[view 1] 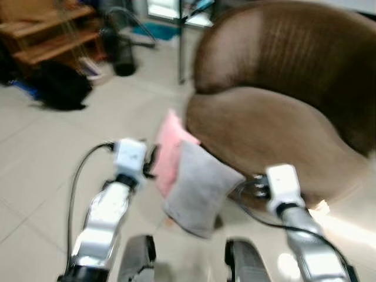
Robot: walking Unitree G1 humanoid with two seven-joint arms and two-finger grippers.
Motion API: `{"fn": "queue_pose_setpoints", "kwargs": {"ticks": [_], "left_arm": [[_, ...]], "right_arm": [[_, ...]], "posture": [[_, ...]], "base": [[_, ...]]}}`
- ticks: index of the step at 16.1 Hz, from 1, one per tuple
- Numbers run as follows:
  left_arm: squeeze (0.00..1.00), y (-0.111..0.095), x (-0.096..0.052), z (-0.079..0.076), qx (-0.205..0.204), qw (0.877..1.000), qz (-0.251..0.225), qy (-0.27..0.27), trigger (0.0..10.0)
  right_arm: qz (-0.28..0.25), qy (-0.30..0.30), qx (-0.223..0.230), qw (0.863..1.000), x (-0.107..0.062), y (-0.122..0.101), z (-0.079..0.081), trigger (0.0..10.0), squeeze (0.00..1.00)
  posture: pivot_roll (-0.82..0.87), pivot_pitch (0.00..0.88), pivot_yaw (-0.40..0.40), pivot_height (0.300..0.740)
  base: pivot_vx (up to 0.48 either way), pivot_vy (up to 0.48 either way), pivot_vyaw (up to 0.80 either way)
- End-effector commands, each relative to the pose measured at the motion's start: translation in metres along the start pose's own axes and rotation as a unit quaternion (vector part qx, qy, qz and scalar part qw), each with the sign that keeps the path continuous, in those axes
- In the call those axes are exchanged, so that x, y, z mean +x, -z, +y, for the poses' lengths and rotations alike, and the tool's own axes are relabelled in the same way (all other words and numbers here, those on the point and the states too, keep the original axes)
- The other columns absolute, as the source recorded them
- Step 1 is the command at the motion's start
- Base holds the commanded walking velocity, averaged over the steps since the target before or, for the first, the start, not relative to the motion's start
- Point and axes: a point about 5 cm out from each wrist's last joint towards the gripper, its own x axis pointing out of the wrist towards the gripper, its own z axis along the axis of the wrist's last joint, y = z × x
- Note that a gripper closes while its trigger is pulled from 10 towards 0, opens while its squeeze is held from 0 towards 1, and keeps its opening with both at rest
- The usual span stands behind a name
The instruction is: Move the pillow to the sofa from floor
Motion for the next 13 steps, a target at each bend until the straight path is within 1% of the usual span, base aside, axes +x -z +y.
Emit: {"fn": "queue_pose_setpoints", "kwargs": {"ticks": [1, 10, 11, 12, 13], "left_arm": [[0.24, 0.0058, -0.0054, 0.0126, 0.014, 1.000, 0.015, -0.019, 10.0], [0.22, 0.0058, -0.0041, 0.0116, 0.015, 1.000, 0.016, -0.014, 10.0], [0.21, 0.0062, -0.0039, 0.0113, 0.019, 1.000, 0.019, -0.015, 10.0], [0.15, 0.0067, -0.0034, 0.0112, 0.023, 0.999, 0.022, -0.016, 10.0], [0.11, 0.0070, -0.0038, 0.0119, 0.026, 0.999, 0.022, -0.017, 10.0]], "right_arm": [[-0.017, -0.015, 0.004, 1.000, 0.0026, -0.0071, 0.0100, 10.0, 0.00], [-0.015, -0.010, 0.004, 1.000, 0.0047, -0.0015, 0.0023, 10.0, 0.00], [-0.015, -0.010, 0.007, 1.000, 0.0050, -0.0013, 0.0025, 10.0, 0.00], [-0.014, -0.011, 0.008, 1.000, 0.0054, -0.0020, 0.0053, 10.0, 0.00], [-0.013, -0.012, 0.009, 1.000, 0.0050, -0.0029, 0.0084, 10.0, 0.00]], "posture": [[-0.03, 0.017, 0.006, 0.583], [-0.03, 0.021, 0.011, 0.583], [-0.03, 0.021, 0.011, 0.583], [-0.03, 0.021, 0.011, 0.583], [-0.03, 0.023, 0.013, 0.578]], "base": [[0.352, 0.000, 0.00], [0.352, 0.000, 0.00], [0.322, 0.000, 0.00], [0.259, 0.000, 0.00], [0.000, 0.000, 0.00]]}}
